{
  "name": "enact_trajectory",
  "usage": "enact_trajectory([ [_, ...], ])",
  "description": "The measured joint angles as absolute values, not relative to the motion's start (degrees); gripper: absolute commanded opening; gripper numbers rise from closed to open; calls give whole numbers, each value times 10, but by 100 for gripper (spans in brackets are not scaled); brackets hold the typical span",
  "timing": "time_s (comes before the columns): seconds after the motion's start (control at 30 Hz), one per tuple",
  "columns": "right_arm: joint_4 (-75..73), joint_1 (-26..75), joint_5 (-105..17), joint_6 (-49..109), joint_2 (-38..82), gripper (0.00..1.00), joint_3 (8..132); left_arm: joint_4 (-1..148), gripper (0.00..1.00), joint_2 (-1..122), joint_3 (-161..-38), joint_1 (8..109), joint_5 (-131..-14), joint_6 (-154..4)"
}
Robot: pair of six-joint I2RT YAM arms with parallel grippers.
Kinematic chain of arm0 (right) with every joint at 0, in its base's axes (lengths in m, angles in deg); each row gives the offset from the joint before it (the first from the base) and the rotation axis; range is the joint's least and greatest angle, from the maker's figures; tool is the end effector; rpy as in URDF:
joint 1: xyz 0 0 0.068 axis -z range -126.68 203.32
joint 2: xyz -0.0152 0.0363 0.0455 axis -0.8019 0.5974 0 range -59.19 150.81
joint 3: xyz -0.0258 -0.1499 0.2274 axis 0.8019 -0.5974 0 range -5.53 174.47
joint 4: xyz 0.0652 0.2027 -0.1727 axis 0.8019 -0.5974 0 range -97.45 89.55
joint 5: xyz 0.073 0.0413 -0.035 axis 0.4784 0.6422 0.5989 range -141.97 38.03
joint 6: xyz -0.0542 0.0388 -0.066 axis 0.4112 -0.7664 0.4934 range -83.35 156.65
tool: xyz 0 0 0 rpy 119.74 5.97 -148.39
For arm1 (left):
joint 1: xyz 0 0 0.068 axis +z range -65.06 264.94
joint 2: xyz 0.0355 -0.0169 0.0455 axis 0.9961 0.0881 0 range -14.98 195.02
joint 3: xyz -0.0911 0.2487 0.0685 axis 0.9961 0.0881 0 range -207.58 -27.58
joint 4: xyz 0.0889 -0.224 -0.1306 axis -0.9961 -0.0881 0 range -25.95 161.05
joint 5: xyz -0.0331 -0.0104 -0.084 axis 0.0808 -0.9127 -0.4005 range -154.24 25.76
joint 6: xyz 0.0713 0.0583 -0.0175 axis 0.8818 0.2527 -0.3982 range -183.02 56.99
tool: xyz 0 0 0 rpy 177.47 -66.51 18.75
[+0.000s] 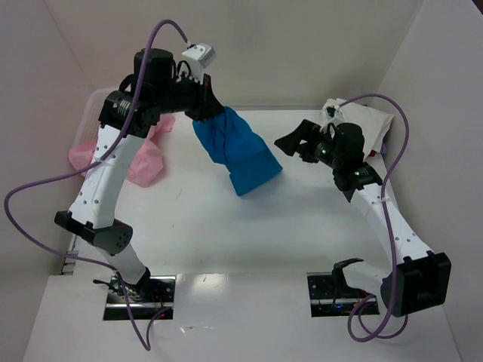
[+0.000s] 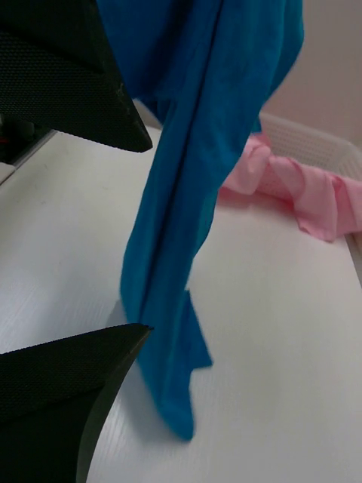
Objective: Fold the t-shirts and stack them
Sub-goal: Move the tshirt to the center of the board, then flatten out the tshirt
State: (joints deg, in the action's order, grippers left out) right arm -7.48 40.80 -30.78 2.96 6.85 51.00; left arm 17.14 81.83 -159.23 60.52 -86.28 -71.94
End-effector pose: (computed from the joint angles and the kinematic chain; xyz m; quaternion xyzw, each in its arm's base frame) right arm 0.3096 0.1000 0.3283 0.0367 0.7946 0.3662 0.4829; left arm 0.3267 -0.1833 0.5235 0.2177 0.7772 -0.3126 0.5009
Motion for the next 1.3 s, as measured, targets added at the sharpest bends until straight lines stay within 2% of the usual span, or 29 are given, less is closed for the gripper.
enact_trajectory([
  [0.4, 30, 362, -240, -83, 107, 100, 518, 233, 0, 818, -1443, 604, -820, -724],
  [0.57, 47, 293, -242, -107, 135, 100, 537, 263, 0, 818, -1424, 604, -800, -736],
  [0.77, 42, 175, -292, -71, 171, 100, 571, 279, 0, 818, -1424, 604, -795, -748],
  [1.2, -34, 165, -469, 14, 214, 100, 617, 282, 0, 816, -1429, 604, -794, -752],
  [1.27, -35, 165, -489, 27, 220, 93, 630, 282, 0, 814, -1429, 604, -792, -752],
  [1.3, -36, 165, -500, 34, 224, 83, 635, 280, 0, 810, -1429, 604, -791, -752],
])
